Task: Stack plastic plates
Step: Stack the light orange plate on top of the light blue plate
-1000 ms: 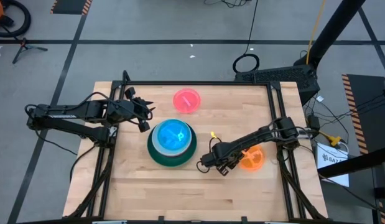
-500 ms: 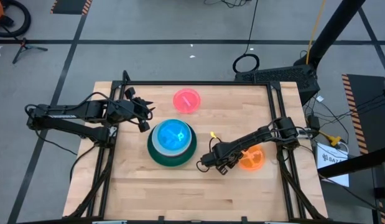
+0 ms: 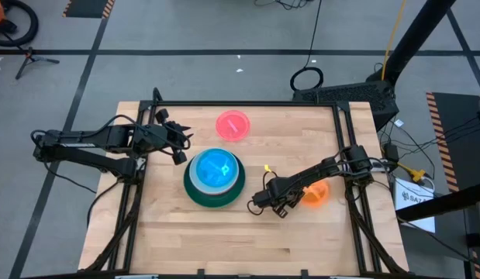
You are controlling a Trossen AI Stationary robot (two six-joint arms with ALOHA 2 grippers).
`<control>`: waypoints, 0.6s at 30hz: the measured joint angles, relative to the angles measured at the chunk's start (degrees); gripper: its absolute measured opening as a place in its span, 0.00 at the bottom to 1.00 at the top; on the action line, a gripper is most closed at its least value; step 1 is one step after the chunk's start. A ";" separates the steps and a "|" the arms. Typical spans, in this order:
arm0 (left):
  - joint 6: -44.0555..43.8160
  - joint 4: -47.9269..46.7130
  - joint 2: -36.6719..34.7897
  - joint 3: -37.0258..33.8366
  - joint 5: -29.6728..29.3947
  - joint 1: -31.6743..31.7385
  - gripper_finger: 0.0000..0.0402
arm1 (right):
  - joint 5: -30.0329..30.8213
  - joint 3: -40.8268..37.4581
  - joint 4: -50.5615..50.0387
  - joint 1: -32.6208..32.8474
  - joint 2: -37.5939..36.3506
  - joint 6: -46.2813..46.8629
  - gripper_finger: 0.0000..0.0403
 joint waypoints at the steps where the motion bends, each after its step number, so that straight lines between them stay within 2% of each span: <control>1: 0.00 0.00 -0.02 0.00 0.00 0.00 0.28 | 0.16 0.16 -0.12 0.00 0.05 -0.61 0.05; 4: 0.00 0.02 -0.02 0.00 0.00 0.00 0.28 | 1.21 0.80 0.08 -0.02 0.07 -1.80 0.01; 10: 0.02 0.02 -0.01 0.00 0.00 0.00 0.28 | 2.11 1.83 -0.51 -0.28 0.07 -3.23 0.01; 14: 0.02 0.04 -0.02 0.00 0.00 0.00 0.28 | 5.38 4.41 -4.25 -0.26 0.09 -5.14 0.01; 18: 0.02 0.09 -0.01 0.00 0.00 0.00 0.28 | 11.95 9.49 -10.66 -0.26 0.09 -8.01 0.00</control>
